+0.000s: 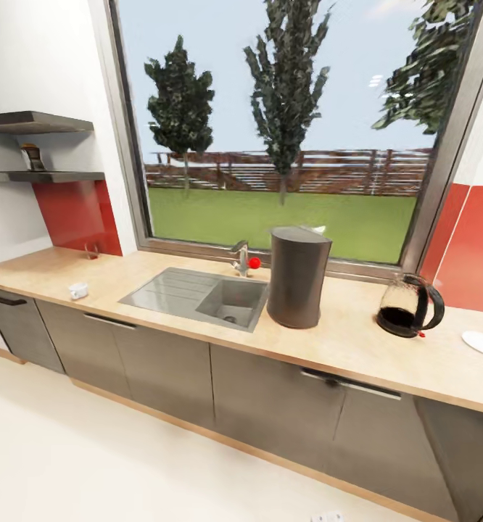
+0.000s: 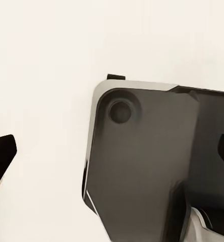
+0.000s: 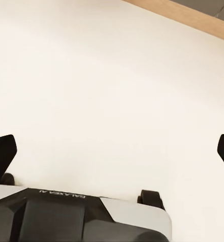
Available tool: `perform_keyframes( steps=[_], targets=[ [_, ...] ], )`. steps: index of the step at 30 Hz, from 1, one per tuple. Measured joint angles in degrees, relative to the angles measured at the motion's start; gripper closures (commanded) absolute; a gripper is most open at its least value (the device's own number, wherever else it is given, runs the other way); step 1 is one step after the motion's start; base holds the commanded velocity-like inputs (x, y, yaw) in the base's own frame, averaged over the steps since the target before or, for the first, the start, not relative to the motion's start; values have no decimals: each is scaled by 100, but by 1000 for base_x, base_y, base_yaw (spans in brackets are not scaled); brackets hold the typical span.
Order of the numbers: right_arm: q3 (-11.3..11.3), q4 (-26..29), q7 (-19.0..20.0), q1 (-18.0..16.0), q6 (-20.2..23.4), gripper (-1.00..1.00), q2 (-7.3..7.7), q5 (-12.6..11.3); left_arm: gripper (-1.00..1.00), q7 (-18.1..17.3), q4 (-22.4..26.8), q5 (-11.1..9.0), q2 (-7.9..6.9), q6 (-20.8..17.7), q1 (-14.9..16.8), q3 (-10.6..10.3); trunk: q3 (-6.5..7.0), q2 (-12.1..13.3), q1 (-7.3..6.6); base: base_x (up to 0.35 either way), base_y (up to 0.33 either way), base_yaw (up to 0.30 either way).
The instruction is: Set up a coffee station on the kitchen countertop: keep the coffee maker on the countertop, move the bottle of coffee from the kitchen shelf to the counter next to the coffee maker, place a paper coffee filter on top of the coffee maker, put the saucer next to the coffee maker with the coffee cup on the saucer, and place the electric kettle next to the coffee maker.
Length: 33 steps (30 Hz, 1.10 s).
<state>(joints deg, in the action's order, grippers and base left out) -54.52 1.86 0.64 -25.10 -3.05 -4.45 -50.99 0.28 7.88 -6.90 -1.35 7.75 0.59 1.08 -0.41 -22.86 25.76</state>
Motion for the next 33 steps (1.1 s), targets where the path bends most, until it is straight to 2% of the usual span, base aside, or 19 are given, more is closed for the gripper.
perform_keyframes(
  steps=[17,24,33],
  targets=[
    [5,0,0,8,0,-100,2,0,-100,4,0,0,-61,0,1,0,0,0,-1,60,334,-1],
    [7,1,0,9,-1,-100,4,-10,-100,2,-2,-6,-62,1,3,0,0,0,-1,94,334,-169],
    [-2,-9,0,86,-1,-100,8,7,-100,3,0,-1,-68,0,9,0,0,-1,-2,201,295,-6]
  ],
)
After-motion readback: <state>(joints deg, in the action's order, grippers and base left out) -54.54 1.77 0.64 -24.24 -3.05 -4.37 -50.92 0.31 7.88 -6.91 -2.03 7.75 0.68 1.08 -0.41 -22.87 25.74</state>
